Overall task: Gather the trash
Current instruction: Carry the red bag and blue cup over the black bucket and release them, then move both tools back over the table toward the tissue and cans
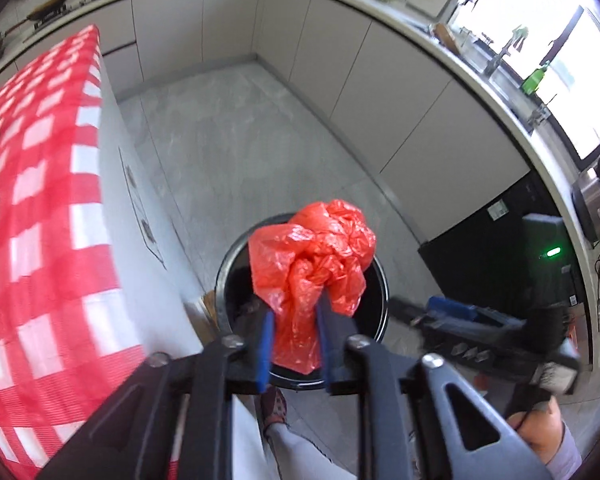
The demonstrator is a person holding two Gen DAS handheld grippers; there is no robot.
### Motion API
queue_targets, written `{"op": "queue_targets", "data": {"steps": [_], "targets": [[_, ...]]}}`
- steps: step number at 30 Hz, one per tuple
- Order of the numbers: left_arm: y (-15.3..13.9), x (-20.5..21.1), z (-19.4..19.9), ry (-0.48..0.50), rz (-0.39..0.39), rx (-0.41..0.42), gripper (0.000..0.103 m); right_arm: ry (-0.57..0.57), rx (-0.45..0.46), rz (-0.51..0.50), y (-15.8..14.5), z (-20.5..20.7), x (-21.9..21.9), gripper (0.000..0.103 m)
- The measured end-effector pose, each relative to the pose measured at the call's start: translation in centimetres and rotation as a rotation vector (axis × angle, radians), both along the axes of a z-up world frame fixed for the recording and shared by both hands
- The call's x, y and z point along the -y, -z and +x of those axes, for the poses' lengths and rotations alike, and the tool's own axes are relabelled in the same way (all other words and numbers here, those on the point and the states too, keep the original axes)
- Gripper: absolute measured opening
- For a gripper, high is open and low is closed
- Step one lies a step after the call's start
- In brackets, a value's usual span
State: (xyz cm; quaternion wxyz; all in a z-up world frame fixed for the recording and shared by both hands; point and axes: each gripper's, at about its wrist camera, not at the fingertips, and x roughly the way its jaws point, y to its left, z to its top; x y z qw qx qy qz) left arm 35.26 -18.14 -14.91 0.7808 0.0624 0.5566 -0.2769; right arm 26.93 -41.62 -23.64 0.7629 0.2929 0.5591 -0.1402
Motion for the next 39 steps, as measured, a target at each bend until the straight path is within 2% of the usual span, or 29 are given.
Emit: {"op": "queue_targets", "data": {"steps": [1,4,5,11,18,21,28,33,39], "targets": [[-0.1,0.1,0.0,0.000,0.004,-0.004,0.033,0.014,0.013,0.002,-0.3,-0.2,0.4,0.078],[-0.9,-0.1,0.0,-0.021,0.017,0.004,0.064,0.050,0.066,0.001,-2.2,-0.5,1.4,0.078],[-1.4,-0.4,-0.1,-0.029,0.007,0.018,0.068,0.052,0.077,-0.004,-2.7,-0.4,1.6,0.078],[-4.1,-3.4,0.2,-0.076,-0.048,0.064,0.069,0.025,0.139,-0.046,-5.7,0.8,0.7,0.078],[-7.3,-9.6,0.1,-0.173,-0.089,0.146,0.069,-0.046,0.212,-0.062,-8.7,2.9,-4.2,0.078],[-7.8,-12.8,0.1,-0.210,-0.089,0.174,0.069,-0.081,0.238,-0.076,-9.9,4.0,-7.6,0.078],[-8.7,-23.6,-0.9,-0.340,-0.081,0.224,0.069,-0.179,0.275,-0.098,-12.3,6.5,-17.3,0.078],[-8.6,-32.4,-0.9,-0.459,-0.062,0.237,0.069,-0.246,0.294,-0.098,-12.9,8.4,-24.4,0.078],[-7.8,-40.7,-0.3,-0.573,-0.038,0.245,0.069,-0.302,0.301,-0.084,-12.6,11.0,-31.9,0.078]]}}
